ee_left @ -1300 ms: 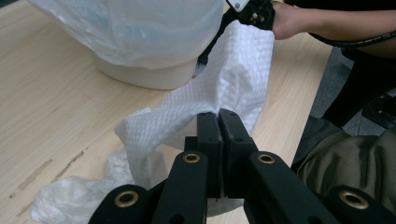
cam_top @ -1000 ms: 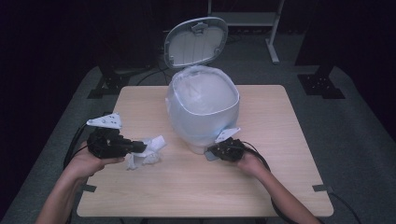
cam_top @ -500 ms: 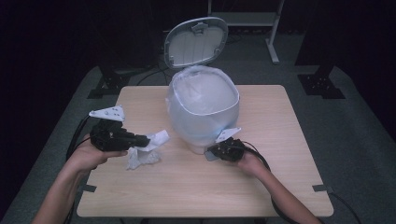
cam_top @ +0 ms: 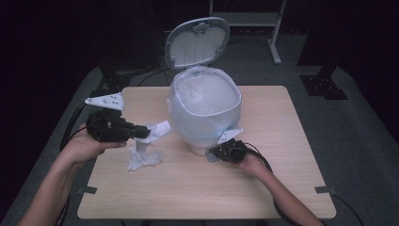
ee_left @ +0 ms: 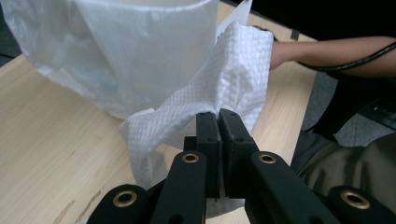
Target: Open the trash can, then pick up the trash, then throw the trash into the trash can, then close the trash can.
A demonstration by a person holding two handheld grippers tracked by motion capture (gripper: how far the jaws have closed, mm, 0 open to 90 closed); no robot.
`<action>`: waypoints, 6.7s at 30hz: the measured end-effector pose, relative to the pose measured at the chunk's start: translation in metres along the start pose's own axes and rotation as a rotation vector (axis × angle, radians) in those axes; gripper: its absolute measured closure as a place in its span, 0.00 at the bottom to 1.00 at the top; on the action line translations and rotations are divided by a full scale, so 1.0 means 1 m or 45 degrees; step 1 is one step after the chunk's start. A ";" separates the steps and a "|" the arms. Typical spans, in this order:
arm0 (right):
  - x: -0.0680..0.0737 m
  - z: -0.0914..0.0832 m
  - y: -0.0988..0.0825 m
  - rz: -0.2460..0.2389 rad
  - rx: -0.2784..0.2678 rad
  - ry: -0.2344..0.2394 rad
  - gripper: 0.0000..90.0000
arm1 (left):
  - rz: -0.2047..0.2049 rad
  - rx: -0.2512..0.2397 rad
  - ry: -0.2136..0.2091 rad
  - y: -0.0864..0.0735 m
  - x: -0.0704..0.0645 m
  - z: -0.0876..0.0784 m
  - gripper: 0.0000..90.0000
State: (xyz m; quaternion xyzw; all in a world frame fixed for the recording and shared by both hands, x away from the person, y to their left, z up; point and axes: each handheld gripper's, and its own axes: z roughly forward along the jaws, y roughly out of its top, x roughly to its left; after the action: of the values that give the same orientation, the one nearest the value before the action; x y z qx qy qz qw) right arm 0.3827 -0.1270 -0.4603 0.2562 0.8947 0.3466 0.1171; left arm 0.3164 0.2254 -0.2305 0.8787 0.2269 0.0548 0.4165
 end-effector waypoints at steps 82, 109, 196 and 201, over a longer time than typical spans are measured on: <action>-0.003 0.000 -0.003 0.005 -0.026 0.034 0.93 | 0.070 0.012 -0.017 0.175 0.015 0.016 0.97; -0.005 0.000 -0.004 0.012 -0.029 0.043 0.93 | 0.044 0.081 -0.054 0.190 0.038 0.070 0.98; 0.000 0.000 0.000 0.004 -0.005 0.011 0.93 | -0.112 0.027 0.056 0.043 0.031 0.034 0.21; 0.000 0.000 0.000 0.002 -0.001 0.009 0.93 | -0.140 0.016 0.069 0.024 0.033 0.029 0.21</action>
State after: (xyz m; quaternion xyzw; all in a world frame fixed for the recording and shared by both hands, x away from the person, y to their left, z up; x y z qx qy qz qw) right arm 0.3828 -0.1268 -0.4604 0.2556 0.8948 0.3480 0.1138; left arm 0.3633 0.2060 -0.2341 0.8656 0.2864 0.0540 0.4072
